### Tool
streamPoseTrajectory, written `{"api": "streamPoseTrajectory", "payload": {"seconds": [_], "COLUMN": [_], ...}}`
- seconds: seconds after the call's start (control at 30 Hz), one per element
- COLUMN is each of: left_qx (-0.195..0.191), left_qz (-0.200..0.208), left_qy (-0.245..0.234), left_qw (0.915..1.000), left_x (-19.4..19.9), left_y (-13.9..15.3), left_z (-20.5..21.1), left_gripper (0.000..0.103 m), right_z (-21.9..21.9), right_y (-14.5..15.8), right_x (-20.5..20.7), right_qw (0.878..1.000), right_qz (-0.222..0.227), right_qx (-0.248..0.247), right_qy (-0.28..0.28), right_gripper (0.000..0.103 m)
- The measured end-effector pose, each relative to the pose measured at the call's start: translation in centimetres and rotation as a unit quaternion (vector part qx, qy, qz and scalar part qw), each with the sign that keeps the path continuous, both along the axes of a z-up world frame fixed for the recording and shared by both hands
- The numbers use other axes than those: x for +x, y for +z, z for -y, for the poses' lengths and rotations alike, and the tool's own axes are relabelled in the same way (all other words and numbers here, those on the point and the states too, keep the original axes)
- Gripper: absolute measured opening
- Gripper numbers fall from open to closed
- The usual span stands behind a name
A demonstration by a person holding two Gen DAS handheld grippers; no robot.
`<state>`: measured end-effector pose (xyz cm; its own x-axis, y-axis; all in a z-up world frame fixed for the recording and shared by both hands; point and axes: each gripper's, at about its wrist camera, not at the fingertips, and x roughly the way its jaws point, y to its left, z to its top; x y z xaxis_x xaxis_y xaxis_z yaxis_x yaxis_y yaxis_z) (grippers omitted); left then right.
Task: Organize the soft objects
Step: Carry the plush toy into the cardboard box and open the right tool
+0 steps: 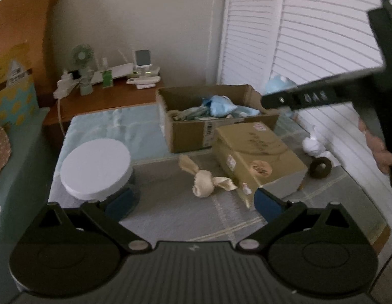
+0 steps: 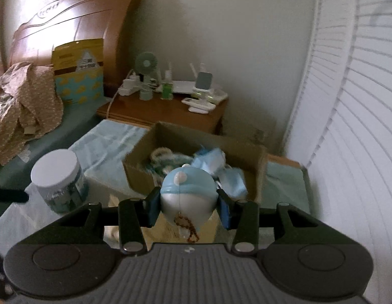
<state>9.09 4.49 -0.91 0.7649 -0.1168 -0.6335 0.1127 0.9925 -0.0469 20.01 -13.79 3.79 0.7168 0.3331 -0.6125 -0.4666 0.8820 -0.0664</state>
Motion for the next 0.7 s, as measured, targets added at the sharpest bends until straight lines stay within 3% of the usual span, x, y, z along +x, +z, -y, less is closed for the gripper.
{"api": "streamPoseTrajectory", "payload": {"seconds": [0.4,0.7], "left_qx": [-0.009,-0.013], "left_qz": [-0.006,-0.014], "left_qy": [0.035,0.062], "left_qw": [0.9993,0.9979], "left_x": [0.0,-0.4], "left_y": [-0.9,-1.3], "left_z": [-2.3,-3.5], "left_gripper": [0.101,0.101], "right_z": [-5.9,-9.7], "right_y": [-0.2,-1.7], "right_x": [7.7,12.9], "right_qw": [0.998,0.997], "right_qz": [-0.022,-0.032], "right_qx": [-0.006,-0.027], "right_qy": [0.052,0.058], "right_gripper": [0.050,0.051]}}
